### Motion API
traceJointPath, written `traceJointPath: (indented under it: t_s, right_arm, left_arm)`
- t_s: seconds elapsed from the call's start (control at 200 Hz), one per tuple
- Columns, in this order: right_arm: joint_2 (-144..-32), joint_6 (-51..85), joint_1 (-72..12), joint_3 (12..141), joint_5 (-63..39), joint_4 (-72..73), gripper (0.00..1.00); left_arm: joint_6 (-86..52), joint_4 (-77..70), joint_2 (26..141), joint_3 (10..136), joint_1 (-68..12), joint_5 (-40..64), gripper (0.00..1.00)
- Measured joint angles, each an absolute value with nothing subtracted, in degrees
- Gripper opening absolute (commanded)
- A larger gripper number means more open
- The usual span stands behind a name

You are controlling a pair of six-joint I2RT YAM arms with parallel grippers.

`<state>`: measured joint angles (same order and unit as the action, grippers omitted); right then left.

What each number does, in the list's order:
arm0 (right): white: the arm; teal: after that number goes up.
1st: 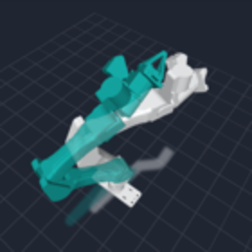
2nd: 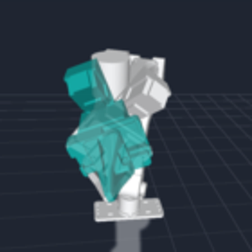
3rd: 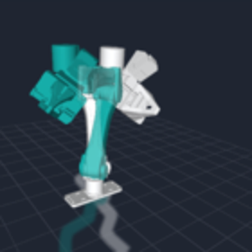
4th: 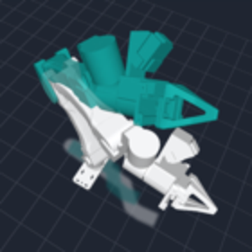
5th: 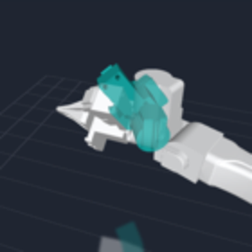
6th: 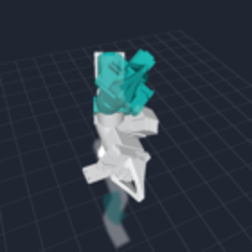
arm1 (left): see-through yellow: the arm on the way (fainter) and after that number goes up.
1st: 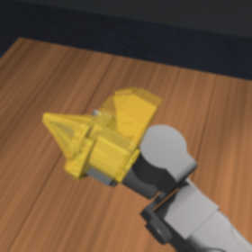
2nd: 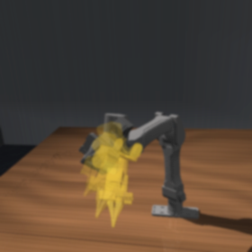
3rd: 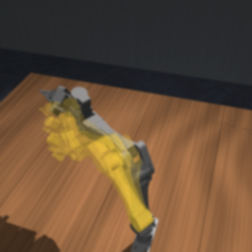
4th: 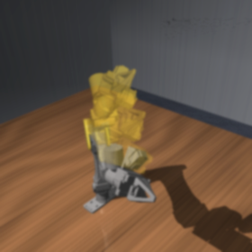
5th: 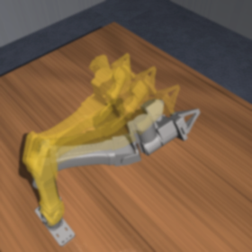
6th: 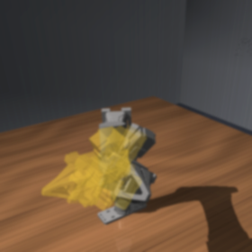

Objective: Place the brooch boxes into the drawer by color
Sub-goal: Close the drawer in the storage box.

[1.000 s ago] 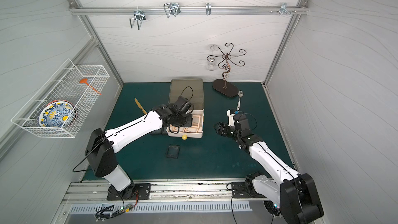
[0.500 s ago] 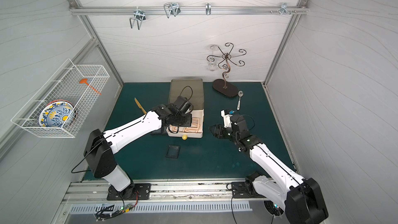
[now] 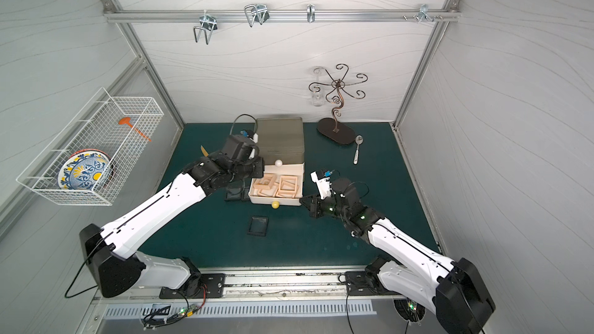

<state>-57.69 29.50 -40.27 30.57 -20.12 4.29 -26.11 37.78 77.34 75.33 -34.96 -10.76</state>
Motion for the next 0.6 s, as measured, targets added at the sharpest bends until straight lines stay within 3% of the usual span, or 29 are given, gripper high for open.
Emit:
traceJointPath:
  t_s: [0.235, 0.6]
  right_arm:
    - [-64.2, 29.7, -43.7, 30.6, -20.5, 7.6, 0.00]
    - [-73.4, 29.3, -45.4, 32.6, -16.2, 10.8, 0.00]
  left_arm:
    - [-26.1, 37.1, 72.0, 66.2, -23.0, -9.0, 0.24]
    - [-25.9, 37.0, 67.1, 60.4, -18.7, -6.9, 0.24]
